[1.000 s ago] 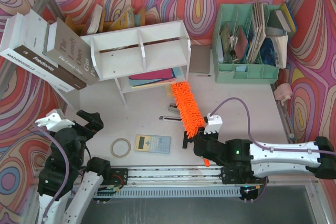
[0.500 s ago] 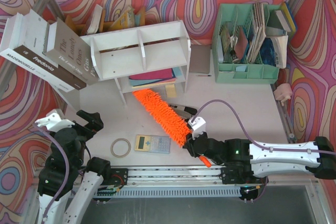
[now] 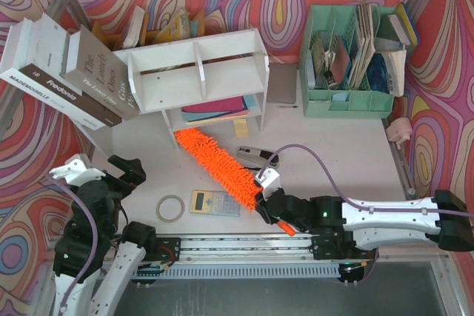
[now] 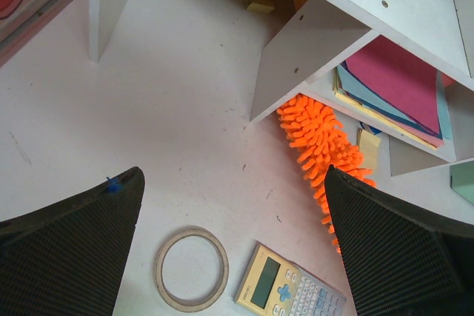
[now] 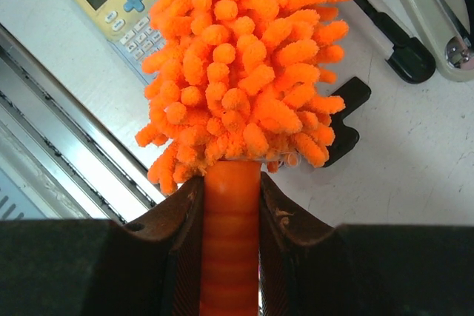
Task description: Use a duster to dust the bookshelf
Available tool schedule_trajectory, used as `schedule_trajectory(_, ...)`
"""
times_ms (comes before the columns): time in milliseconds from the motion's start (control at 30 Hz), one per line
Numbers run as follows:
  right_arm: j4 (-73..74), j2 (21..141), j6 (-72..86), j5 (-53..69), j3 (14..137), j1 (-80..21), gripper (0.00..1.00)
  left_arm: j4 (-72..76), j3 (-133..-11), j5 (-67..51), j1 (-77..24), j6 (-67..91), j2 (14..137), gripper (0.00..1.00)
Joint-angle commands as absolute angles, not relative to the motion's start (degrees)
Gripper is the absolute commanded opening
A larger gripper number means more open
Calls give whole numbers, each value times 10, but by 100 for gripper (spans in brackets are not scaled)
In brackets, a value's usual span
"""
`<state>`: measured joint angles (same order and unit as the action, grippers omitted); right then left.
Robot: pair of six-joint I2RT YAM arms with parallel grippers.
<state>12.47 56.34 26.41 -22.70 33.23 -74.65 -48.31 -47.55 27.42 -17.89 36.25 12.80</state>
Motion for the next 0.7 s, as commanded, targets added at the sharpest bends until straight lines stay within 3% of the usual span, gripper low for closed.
schedule_trajectory(0,90,565,266,-213,320,-752,0,-480,-470,274,-175,364,131,98)
schedule_trajectory(267,99,559,266,-216,315,-753,0,-480,-470,275,-175,364,130,98)
schedule_trajectory(667,149,515,182,-107,348,-753,0,-480,-470,278,-175,363,128,98)
